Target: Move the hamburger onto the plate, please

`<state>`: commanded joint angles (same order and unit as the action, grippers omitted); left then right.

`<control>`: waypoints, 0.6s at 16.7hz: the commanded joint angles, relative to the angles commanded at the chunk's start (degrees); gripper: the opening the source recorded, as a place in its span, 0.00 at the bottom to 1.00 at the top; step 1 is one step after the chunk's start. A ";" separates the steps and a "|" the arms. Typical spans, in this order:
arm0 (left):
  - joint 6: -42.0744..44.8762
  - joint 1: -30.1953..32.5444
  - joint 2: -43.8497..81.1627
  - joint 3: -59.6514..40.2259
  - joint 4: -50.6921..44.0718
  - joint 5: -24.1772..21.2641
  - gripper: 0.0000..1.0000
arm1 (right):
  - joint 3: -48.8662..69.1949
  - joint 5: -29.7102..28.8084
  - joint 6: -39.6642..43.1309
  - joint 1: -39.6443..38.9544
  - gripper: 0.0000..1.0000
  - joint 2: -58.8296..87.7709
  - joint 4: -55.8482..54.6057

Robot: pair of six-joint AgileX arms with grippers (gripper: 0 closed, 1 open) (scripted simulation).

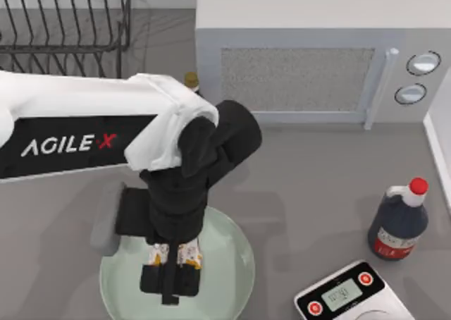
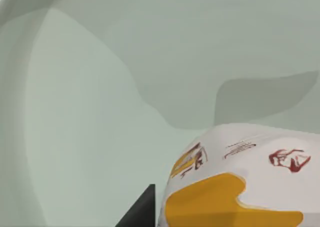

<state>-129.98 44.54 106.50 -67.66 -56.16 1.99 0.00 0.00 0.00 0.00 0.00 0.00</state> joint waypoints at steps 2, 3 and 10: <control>0.00 0.00 0.00 0.00 0.00 0.00 0.75 | 0.00 0.00 0.00 0.00 1.00 0.00 0.00; 0.00 0.00 0.00 0.00 0.00 0.00 0.83 | 0.00 0.00 0.00 0.00 1.00 0.00 0.00; 0.00 0.00 0.00 0.00 0.00 0.00 1.00 | 0.00 0.00 0.00 0.00 1.00 0.00 0.00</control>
<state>-129.98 44.54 106.50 -67.66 -56.16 1.99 0.00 0.00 0.00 0.00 0.00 0.00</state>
